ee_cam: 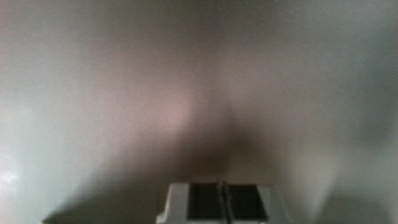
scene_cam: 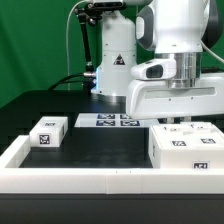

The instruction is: Assemble cabinet

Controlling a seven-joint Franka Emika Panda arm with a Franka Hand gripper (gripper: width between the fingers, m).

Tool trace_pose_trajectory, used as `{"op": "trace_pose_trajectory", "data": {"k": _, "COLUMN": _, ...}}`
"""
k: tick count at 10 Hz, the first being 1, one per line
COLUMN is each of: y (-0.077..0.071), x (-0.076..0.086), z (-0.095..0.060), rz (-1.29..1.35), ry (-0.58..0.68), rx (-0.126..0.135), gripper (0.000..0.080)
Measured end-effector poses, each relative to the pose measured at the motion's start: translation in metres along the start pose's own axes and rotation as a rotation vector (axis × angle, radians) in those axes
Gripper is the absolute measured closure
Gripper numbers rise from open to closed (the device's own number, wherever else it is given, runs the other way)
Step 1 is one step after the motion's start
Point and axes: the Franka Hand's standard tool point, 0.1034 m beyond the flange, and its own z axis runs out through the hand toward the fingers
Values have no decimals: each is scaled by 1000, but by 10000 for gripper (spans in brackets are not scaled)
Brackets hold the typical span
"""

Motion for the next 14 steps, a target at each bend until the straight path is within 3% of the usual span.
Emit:
{"op": "trace_pose_trajectory", "data": {"k": 2, "y": 0, "x": -1, "z": 2, "rz": 0, "ry": -2, "rx": 0, "gripper": 798}}
{"op": "trace_pose_trajectory", "data": {"k": 3, "y": 0, "x": -1, "z": 2, "rz": 0, "ry": -3, "rx": 0, "gripper": 703}}
{"op": "trace_pose_trajectory", "data": {"k": 5, "y": 2, "x": -3, "z": 3, "rz": 7, "ry": -7, "rx": -2, "gripper": 385}}
{"op": "trace_pose_trajectory", "data": {"k": 6, "y": 2, "x": -6, "z": 6, "rz": 39, "ry": -9, "rx": -1, "gripper": 385}}
{"op": "trace_pose_trajectory", "data": {"k": 7, "y": -1, "x": -8, "z": 7, "rz": 97, "ry": -5, "rx": -2, "gripper": 202}}
{"op": "trace_pose_trajectory", "data": {"k": 8, "y": 3, "x": -7, "z": 9, "rz": 100, "ry": -1, "rx": -5, "gripper": 75}}
{"op": "trace_pose_trajectory", "data": {"k": 9, "y": 11, "x": -8, "z": 9, "rz": 66, "ry": -1, "rx": -8, "gripper": 15}}
{"op": "trace_pose_trajectory", "data": {"k": 12, "y": 9, "x": -8, "z": 9, "rz": 55, "ry": -1, "rx": -8, "gripper": 2}}
{"op": "trace_pose_trajectory", "data": {"k": 14, "y": 17, "x": -6, "z": 10, "rz": 65, "ry": 10, "rx": -16, "gripper": 2}}
